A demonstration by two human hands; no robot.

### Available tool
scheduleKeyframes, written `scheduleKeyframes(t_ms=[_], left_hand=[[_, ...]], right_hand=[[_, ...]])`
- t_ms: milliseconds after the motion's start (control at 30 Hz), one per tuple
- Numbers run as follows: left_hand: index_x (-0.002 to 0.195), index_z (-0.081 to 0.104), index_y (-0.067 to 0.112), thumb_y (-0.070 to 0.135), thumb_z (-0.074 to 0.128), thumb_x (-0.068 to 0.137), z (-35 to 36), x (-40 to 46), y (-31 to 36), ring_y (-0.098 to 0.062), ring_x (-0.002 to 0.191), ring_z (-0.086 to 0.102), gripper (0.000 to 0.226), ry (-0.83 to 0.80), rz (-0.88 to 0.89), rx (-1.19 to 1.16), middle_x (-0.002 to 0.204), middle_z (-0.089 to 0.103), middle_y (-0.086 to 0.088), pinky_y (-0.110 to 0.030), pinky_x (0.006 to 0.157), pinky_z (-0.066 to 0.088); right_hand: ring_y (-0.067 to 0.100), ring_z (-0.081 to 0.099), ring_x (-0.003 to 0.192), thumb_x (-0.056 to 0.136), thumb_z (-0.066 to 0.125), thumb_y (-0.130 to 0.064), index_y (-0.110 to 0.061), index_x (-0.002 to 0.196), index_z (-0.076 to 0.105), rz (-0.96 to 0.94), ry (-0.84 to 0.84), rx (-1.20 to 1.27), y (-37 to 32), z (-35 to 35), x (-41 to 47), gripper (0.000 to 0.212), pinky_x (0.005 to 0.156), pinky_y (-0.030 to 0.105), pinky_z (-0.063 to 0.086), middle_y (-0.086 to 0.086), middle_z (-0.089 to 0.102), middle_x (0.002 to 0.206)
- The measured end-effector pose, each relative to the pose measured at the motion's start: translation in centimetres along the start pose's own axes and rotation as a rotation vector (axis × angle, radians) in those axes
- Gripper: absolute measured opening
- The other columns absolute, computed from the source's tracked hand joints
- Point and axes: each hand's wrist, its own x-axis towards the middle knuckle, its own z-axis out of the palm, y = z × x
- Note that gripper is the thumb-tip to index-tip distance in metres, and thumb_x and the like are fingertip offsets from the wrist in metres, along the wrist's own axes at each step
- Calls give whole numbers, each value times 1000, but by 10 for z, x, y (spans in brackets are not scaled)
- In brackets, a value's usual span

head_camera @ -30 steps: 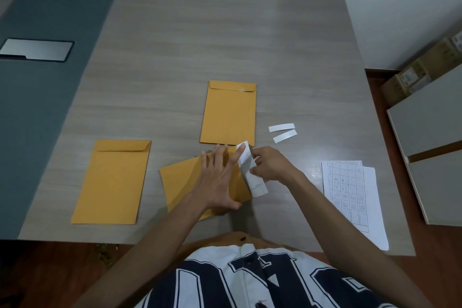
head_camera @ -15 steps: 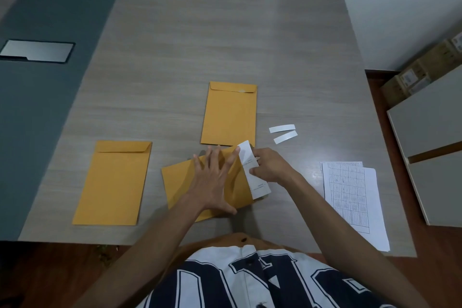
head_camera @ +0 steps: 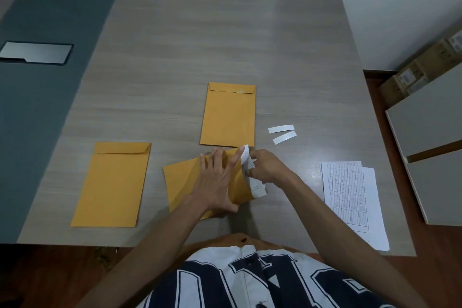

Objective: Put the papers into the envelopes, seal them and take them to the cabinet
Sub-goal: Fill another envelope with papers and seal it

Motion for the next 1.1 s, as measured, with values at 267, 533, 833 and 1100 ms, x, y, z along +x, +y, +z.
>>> scheduleKeyframes(t_ms=[267, 533, 833, 1100], left_hand=[[143, -38, 38, 76, 76, 49, -3, 0, 0, -41, 148, 2, 152, -4, 8, 6, 160, 5, -18, -70, 114, 9], [146, -33, 35, 78, 73, 49, -9, 1, 1, -42, 148, -4, 151, 25, 22, -12, 160, 1, -21, -71, 112, 9], [149, -30, 33, 88, 67, 42, -7, 3, -2, -43, 148, -14, 155, 34, 23, -9, 161, -14, -19, -74, 112, 1], [148, -31, 33, 87, 67, 43, -8, 4, -6, -46, 148, -1, 153, 8, 14, 31, 159, 4, -25, -72, 110, 13]], right_hand=[[27, 66, 88, 87, 68, -23, -12, 108, 69, -40, 29, 13, -3, -3, -3, 24, 72, 39, 58, 9, 70, 103], [26, 65, 94, 87, 64, -21, -10, 108, 70, 14, 87, 120, -1, -4, -5, 23, 86, 45, 56, 9, 71, 105], [27, 67, 88, 87, 67, -15, -6, 101, 70, -5, 97, 178, -6, -8, -7, 17, 81, 48, 58, 12, 72, 97], [27, 66, 95, 89, 66, -20, -8, 104, 69, 27, 98, 186, -6, -9, -6, 19, 87, 44, 55, 10, 71, 102]])
